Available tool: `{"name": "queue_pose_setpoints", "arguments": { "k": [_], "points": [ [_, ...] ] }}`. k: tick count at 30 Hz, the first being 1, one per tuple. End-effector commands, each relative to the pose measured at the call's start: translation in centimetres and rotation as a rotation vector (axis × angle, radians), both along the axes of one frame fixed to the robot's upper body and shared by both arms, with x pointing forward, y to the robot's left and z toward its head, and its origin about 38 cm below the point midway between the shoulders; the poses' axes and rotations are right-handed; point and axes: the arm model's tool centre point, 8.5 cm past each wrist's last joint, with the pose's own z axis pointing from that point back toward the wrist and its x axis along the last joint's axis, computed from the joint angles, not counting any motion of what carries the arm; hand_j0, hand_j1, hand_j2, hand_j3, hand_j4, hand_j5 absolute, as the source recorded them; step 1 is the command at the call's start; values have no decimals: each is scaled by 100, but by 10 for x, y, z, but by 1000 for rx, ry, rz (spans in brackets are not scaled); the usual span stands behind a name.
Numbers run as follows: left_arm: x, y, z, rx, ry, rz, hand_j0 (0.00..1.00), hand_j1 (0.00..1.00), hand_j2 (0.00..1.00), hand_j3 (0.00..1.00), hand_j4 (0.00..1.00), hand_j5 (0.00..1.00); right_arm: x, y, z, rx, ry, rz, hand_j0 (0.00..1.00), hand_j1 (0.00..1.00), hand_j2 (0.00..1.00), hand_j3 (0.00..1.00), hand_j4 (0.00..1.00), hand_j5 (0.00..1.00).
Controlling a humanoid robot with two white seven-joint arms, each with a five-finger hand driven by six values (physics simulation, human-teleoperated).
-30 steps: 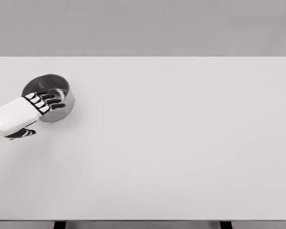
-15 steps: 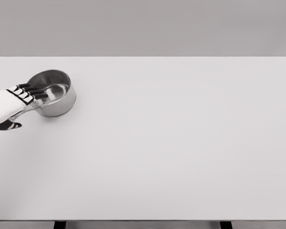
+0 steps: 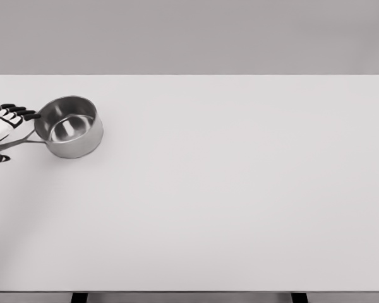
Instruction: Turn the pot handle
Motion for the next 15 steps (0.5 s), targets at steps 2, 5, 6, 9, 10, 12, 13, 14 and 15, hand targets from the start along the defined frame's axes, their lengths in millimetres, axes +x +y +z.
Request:
{"name": "queue_pose_setpoints", "arguments": {
  "k": [2, 5, 6, 9, 10, 12, 13, 14, 15],
  "points": [
    [2, 9, -3, -9, 9, 29, 100, 100, 100, 100, 100, 100, 1, 0, 0, 0, -1, 1, 100, 100, 100, 100, 100, 100],
    [6, 14, 0, -13, 5, 46, 100, 100, 100, 100, 100, 100, 1, 0, 0, 0, -2, -1, 100, 100, 100, 100, 100, 100],
    [7, 14, 0, -15, 3, 47, 100, 100, 100, 100, 100, 100, 1, 0, 0, 0, -2, 1, 100, 100, 100, 100, 100, 100],
    [10, 18, 1, -19, 1, 60, 100, 100, 100, 100, 100, 100, 1, 0, 0, 0, -2, 1, 100, 100, 100, 100, 100, 100],
    [12, 18, 2, -22, -2, 63, 100, 100, 100, 100, 100, 100, 1, 0, 0, 0, -1, 1, 100, 100, 100, 100, 100, 100],
    [13, 18, 1, -24, -2, 64, 100, 100, 100, 100, 100, 100, 1, 0, 0, 0, -2, 1, 100, 100, 100, 100, 100, 100],
    [15, 18, 2, -28, -7, 67, 100, 100, 100, 100, 100, 100, 1, 0, 0, 0, -2, 1, 100, 100, 100, 100, 100, 100],
    [17, 17, 4, -33, -11, 68, 100, 100, 100, 100, 100, 100, 1, 0, 0, 0, -1, 1, 100, 100, 100, 100, 100, 100],
    [18, 15, 3, -40, -15, 67, 100, 100, 100, 100, 100, 100, 1, 0, 0, 0, -2, 1, 100, 100, 100, 100, 100, 100]
  ]
}}
